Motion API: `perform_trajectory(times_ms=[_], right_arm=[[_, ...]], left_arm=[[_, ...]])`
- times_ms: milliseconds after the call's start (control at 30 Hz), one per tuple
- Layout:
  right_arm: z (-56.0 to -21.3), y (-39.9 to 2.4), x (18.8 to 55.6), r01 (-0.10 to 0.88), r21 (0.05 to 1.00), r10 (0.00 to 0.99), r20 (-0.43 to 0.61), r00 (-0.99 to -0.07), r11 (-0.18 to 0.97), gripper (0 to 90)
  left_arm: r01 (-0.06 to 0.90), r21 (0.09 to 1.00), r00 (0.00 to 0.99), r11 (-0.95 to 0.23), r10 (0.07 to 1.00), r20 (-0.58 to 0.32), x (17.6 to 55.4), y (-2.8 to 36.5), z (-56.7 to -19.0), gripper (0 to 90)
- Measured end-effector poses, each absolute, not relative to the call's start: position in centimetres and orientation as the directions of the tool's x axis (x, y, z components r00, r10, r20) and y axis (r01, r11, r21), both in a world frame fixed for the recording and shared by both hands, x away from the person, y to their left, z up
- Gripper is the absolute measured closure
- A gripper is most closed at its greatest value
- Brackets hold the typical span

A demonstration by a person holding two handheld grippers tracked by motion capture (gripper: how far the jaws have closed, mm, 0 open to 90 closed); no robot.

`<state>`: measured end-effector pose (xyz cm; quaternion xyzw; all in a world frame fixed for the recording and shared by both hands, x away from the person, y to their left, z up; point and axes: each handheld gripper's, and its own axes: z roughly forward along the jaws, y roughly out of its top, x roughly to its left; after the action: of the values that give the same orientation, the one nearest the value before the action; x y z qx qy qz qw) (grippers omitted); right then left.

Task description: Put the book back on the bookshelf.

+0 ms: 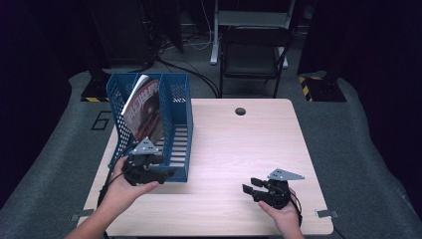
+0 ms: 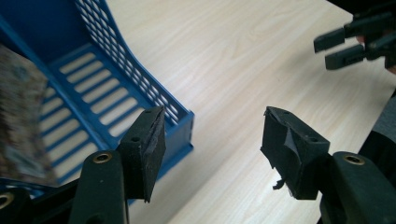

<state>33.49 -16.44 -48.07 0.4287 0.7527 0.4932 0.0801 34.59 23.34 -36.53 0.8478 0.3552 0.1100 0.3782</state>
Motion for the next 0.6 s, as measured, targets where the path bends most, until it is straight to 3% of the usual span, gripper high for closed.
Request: perform_trajectory(times_ms=[600], right_arm=[[-48.0, -16.5, 33.5, 0.562, 0.813, 0.728, 0.294, -0.619, 0.151, 50.0]], left_arm=[[0.521, 0.742, 0.74, -0.421, 0.656, -0.148, 31.8, 22.6, -43.0, 41.5]])
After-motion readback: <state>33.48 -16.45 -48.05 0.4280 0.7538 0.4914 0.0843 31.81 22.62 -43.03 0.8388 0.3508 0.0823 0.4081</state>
